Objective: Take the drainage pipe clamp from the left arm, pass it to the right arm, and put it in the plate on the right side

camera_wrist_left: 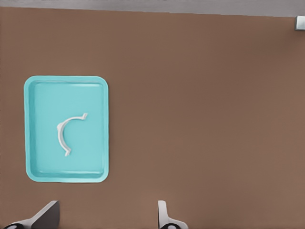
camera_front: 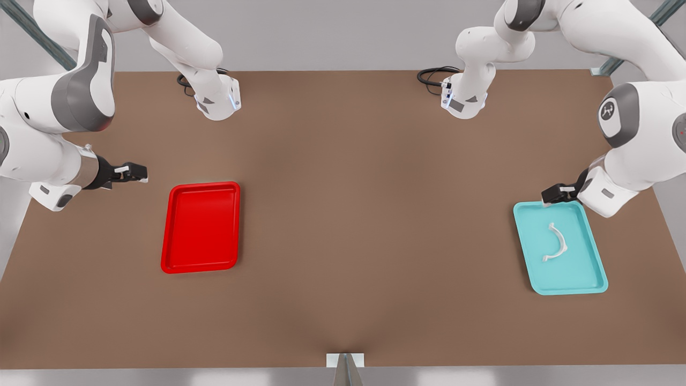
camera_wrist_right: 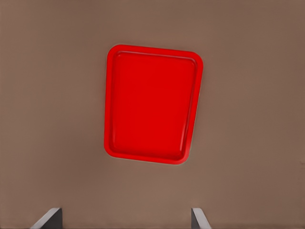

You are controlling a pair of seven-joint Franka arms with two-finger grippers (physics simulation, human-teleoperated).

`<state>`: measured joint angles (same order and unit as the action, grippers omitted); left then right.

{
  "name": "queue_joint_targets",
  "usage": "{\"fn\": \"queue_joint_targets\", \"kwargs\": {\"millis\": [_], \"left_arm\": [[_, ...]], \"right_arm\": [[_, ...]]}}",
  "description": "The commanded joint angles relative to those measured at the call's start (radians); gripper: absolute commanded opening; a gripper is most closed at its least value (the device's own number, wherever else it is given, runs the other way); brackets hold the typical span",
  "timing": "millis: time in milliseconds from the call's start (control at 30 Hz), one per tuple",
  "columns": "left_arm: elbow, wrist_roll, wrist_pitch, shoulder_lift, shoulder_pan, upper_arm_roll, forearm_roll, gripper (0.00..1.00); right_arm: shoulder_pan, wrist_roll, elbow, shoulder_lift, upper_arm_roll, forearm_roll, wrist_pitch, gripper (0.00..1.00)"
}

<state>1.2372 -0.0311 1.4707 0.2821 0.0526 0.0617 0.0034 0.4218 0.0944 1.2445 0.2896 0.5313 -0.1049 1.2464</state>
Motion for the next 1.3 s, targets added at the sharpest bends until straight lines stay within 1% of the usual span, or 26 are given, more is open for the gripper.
{"fn": "queue_joint_targets", "kwargs": {"millis": [0,33,67,133,167,233,300,367,467,500,567,600,633,800,867,933,1000,1067,1100,1167,1267], "left_arm": [[0.001,0.092,0.026,-0.001,0.001,0.0,0.015,1.0],[0.019,0.06,0.026,-0.001,-0.002,0.001,0.015,1.0],[0.088,-0.002,0.104,-0.001,-0.007,0.027,0.014,1.0],[0.253,-0.142,0.328,-0.011,-0.014,0.128,0.007,1.0],[0.358,-0.156,0.479,-0.011,-0.034,0.167,0.001,1.0],[0.566,-0.153,0.746,-0.004,-0.051,0.28,-0.138,1.0],[0.702,-0.139,0.96,0.019,-0.065,0.297,-0.144,1.0],[0.754,-0.138,1.051,0.055,-0.091,0.297,-0.146,1.0],[0.762,-0.099,1.093,0.152,-0.138,0.297,-0.247,1.0],[0.763,-0.033,1.105,0.18,-0.158,0.297,-0.293,1.0],[0.791,0.114,1.106,0.198,-0.174,0.297,-0.402,1.0],[0.791,0.125,1.109,0.226,-0.169,0.297,-0.427,1.0],[0.791,0.125,1.135,0.246,-0.171,0.297,-0.427,1.0],[0.792,0.126,1.14,0.27,-0.162,0.29,-0.427,0.99],[0.791,0.125,1.143,0.285,-0.158,0.287,-0.427,0.94],[0.783,0.125,1.145,0.289,-0.149,0.285,-0.427,0.85],[0.78,0.125,1.145,0.289,-0.143,0.285,-0.427,0.82],[0.778,0.12,1.145,0.29,-0.137,0.283,-0.427,0.81],[0.777,0.119,1.145,0.293,-0.138,0.283,-0.427,0.78],[0.769,0.117,1.145,0.305,-0.138,0.283,-0.427,0.71],[0.755,0.117,1.16,0.322,-0.138,0.277,-0.428,0.67]], "right_arm": [[0.0,0.073,0.0,-0.001,0.001,-0.001,-0.008,1.0],[0.0,0.073,0.0,-0.001,0.001,-0.001,-0.008,1.0],[0.0,0.073,0.0,-0.001,0.001,-0.001,-0.008,1.0],[0.0,0.073,0.0,-0.001,0.001,-0.001,-0.008,1.0],[0.0,0.073,0.0,-0.001,0.001,-0.001,-0.008,1.0],[0.0,0.073,0.0,-0.001,0.001,-0.001,-0.008,1.0],[0.0,0.073,0.0,-0.001,0.001,-0.001,-0.008,1.0],[0.0,0.073,0.0,-0.001,0.001,-0.001,-0.008,1.0],[0.0,0.073,0.0,-0.001,0.001,-0.001,-0.008,1.0],[0.0,0.073,0.0,-0.001,0.003,-0.001,-0.007,1.0],[0.0,0.071,0.0,-0.001,0.003,-0.001,-0.007,1.0],[0.0,0.062,0.0,-0.001,0.004,0.001,-0.001,1.0],[-0.001,0.061,-0.002,-0.001,0.007,-0.001,0.002,1.0],[-0.008,0.053,-0.01,-0.001,0.009,0.021,0.007,1.0],[-0.009,0.053,-0.01,-0.001,0.009,0.024,0.007,1.0],[-0.014,0.022,-0.008,-0.001,0.01,0.025,0.007,1.0],[-0.014,0.011,-0.008,-0.001,0.01,0.025,0.007,1.0],[-0.014,0.011,-0.008,-0.001,0.01,0.025,0.007,1.0],[-0.015,0.011,-0.01,-0.001,0.013,0.024,0.007,1.0],[-0.012,0.011,-0.01,-0.001,0.013,0.022,0.037,1.0],[-0.017,0.01,-0.008,-0.001,0.013,0.024,0.051,1.0]]}}
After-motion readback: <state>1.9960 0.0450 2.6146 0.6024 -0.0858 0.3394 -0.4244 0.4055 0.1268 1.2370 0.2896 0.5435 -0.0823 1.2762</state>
